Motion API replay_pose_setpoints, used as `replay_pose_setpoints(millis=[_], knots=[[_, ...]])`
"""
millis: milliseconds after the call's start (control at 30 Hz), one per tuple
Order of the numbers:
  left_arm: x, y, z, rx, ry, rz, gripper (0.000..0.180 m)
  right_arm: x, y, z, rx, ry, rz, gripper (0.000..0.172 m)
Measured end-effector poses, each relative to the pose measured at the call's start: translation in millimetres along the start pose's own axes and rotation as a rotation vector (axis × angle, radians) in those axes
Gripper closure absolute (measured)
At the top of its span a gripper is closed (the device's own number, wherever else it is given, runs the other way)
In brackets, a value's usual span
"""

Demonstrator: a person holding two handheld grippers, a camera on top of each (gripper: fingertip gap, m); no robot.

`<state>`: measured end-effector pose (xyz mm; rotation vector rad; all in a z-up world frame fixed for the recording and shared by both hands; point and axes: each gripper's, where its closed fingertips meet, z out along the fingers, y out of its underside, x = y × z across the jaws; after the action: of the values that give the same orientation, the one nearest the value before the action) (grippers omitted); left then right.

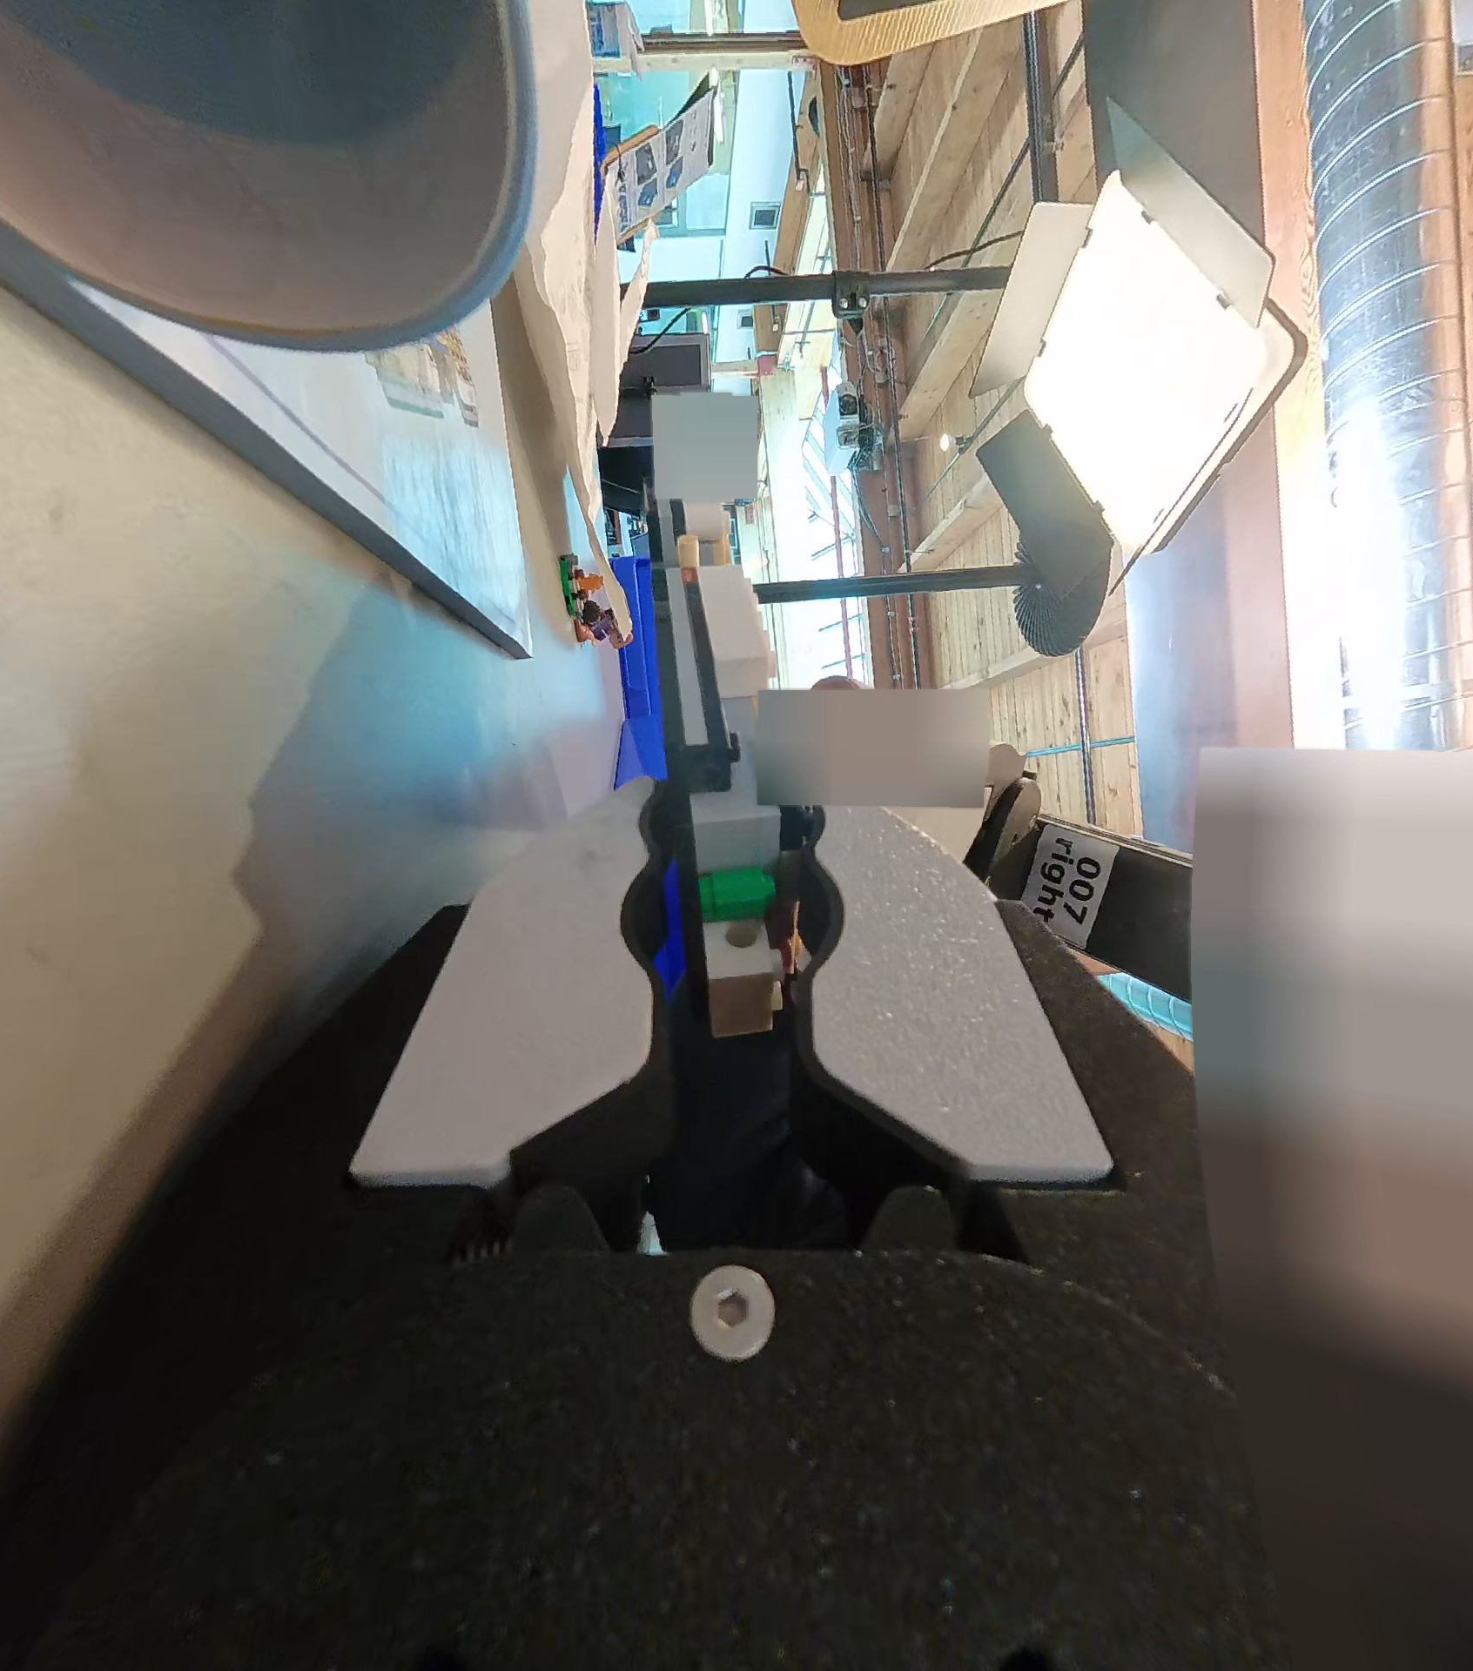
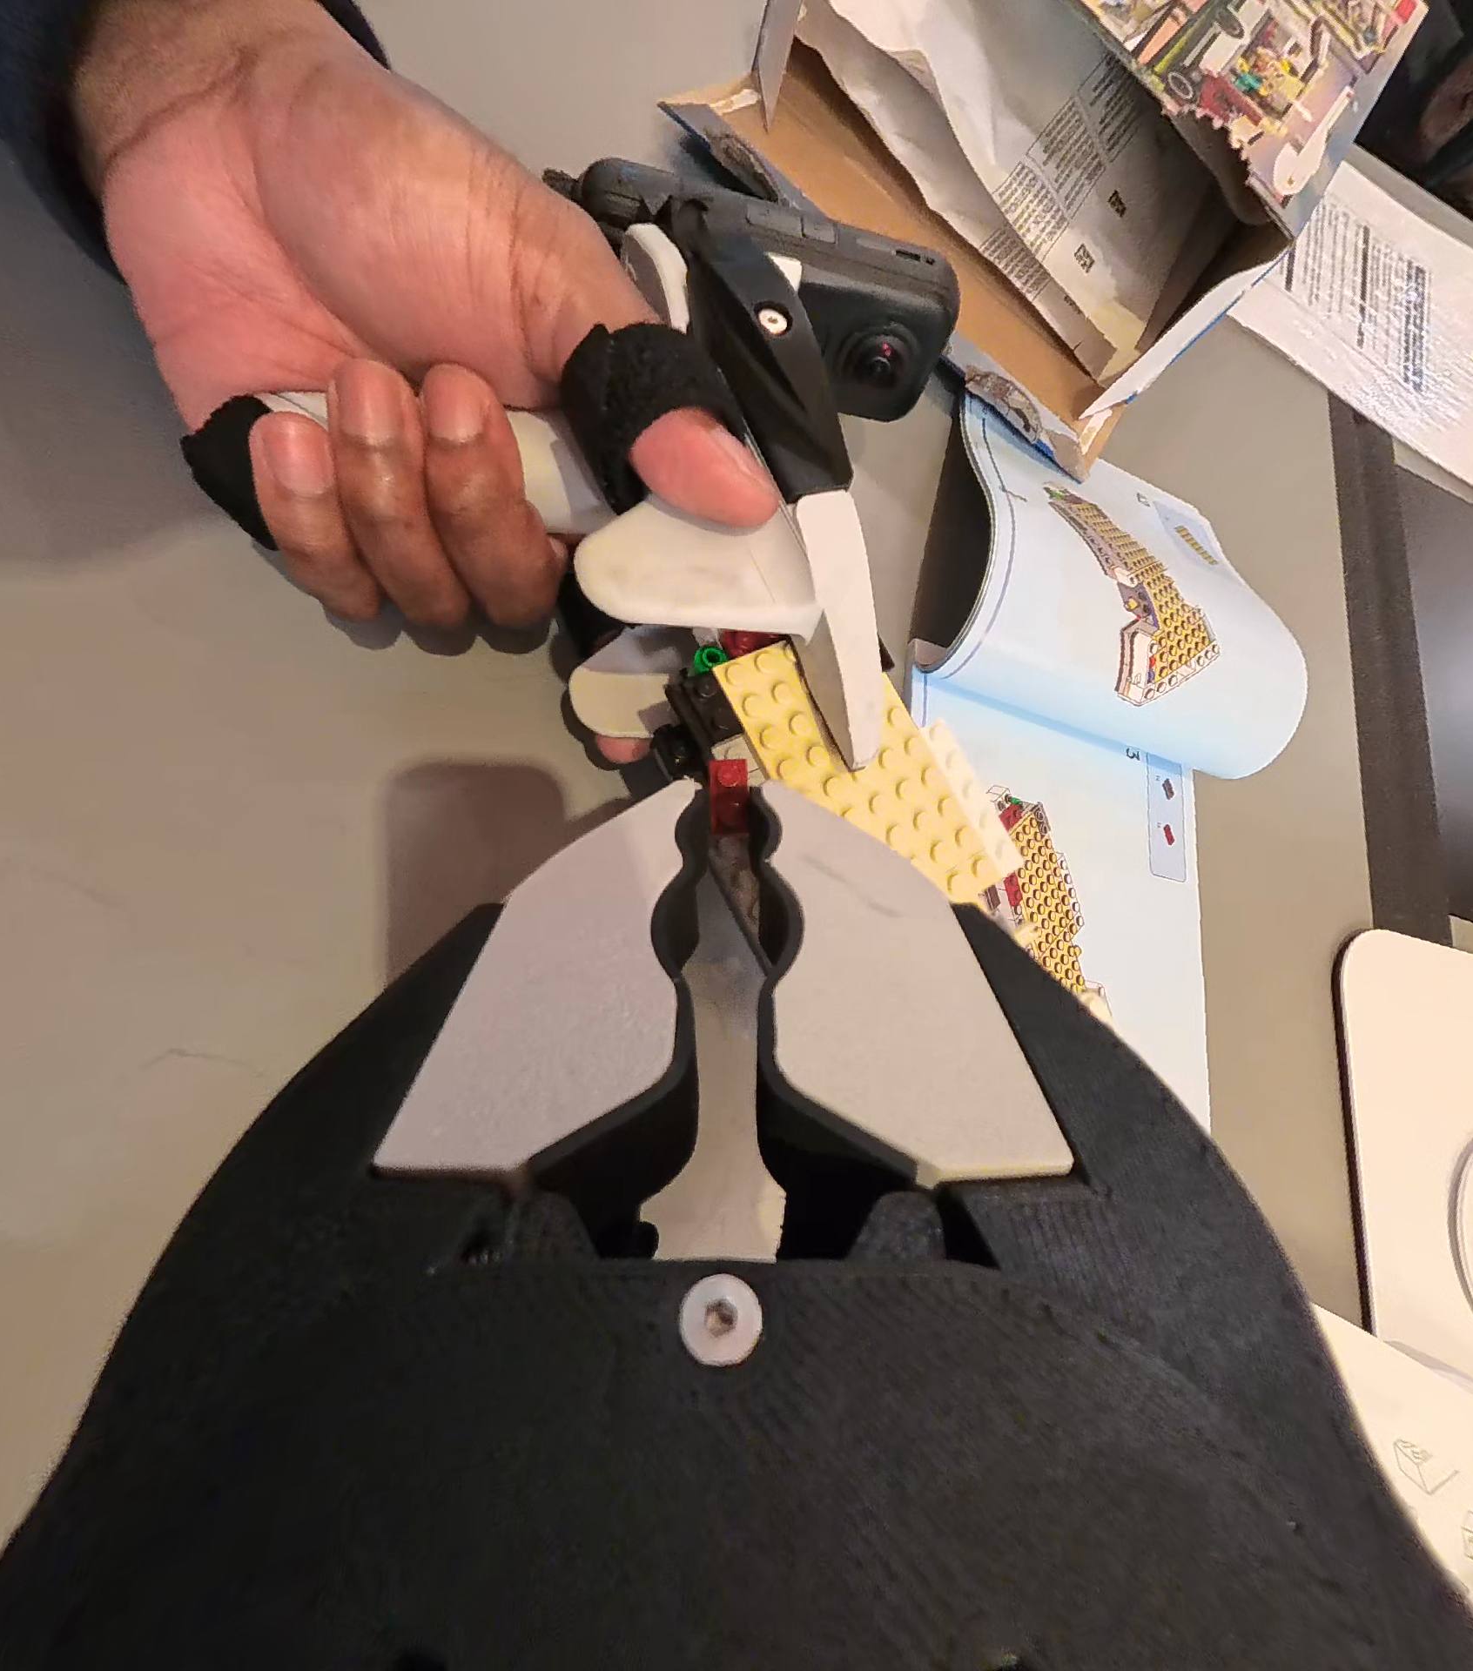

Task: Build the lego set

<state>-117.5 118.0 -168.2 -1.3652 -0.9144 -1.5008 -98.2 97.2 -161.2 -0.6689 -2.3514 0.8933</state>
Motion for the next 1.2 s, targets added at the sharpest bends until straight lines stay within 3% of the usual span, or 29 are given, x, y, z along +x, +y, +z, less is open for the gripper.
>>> replay_pose_setpoints(millis=[33,1200], knots=[[0.0,0.3,0.1,-0.002,0.000,-0.001,0.156,-0.1,-0.2,0.1,0.000,0.001,-0.003,0.164],[0.5,3.1,1.2,-0.016,0.009,-0.010,0.156,2.2,-2.2,2.6,0.009,0.042,-0.050,0.162]])
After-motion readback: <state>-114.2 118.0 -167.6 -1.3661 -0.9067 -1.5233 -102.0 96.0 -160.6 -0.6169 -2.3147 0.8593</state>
